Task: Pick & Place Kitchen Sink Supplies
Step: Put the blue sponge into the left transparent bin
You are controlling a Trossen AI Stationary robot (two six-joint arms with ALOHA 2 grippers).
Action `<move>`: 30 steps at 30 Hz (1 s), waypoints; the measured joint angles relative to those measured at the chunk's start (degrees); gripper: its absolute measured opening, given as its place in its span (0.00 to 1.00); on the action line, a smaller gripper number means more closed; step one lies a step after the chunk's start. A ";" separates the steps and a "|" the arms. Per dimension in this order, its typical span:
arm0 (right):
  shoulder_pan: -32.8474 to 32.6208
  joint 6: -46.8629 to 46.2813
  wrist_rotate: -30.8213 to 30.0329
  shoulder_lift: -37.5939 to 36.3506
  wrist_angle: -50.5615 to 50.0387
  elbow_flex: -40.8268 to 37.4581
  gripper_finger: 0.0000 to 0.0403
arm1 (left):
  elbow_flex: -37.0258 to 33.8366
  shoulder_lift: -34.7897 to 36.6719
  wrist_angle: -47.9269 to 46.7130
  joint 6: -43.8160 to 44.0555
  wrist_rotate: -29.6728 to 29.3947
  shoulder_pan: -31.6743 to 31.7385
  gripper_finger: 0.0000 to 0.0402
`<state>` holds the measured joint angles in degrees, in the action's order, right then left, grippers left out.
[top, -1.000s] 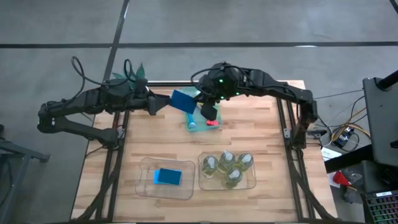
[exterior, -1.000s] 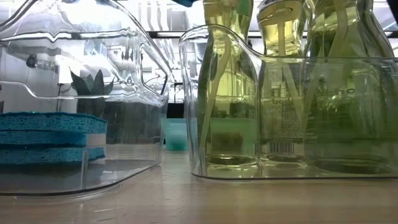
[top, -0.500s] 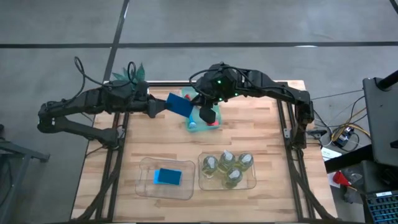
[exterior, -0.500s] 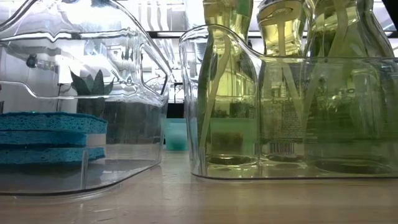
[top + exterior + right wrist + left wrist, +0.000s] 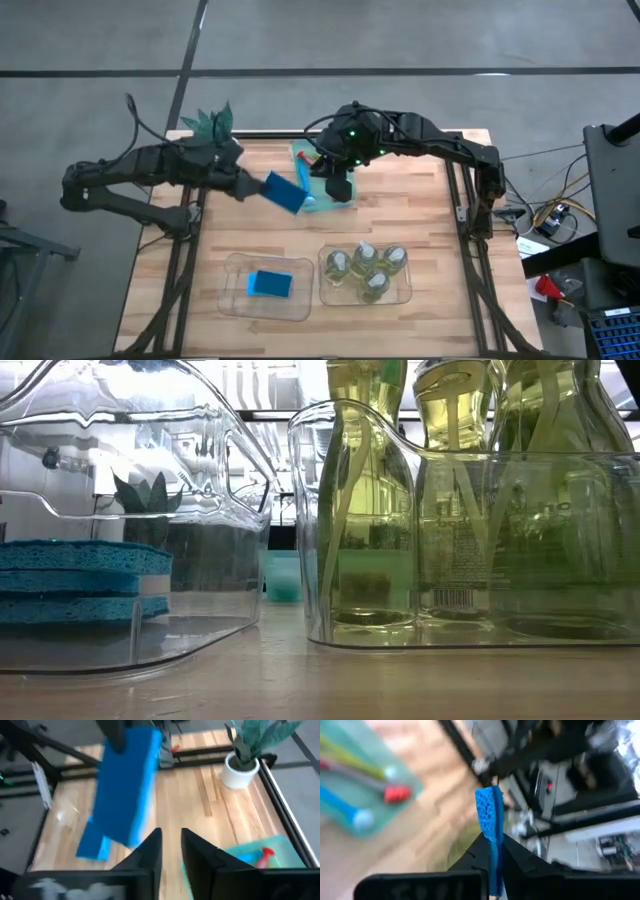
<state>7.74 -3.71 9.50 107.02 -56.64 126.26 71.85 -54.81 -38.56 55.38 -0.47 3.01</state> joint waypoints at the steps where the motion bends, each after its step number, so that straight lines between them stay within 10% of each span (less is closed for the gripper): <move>1: 0.02 0.50 -0.42 -0.05 -1.13 0.00 0.18 | 0.00 0.03 -1.44 1.09 0.63 -0.75 0.07; 14: 0.68 12.92 -22.62 -0.39 -8.46 0.00 0.41 | -0.96 -2.05 -10.39 26.55 -2.52 -18.71 0.05; 30: 6.74 20.41 -22.40 -0.57 -6.93 -0.02 0.39 | -6.28 -16.45 -10.45 64.77 -24.49 -45.15 0.06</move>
<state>14.48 16.70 -12.90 106.45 -63.57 126.23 65.57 -71.25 -49.01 120.15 -24.96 -42.14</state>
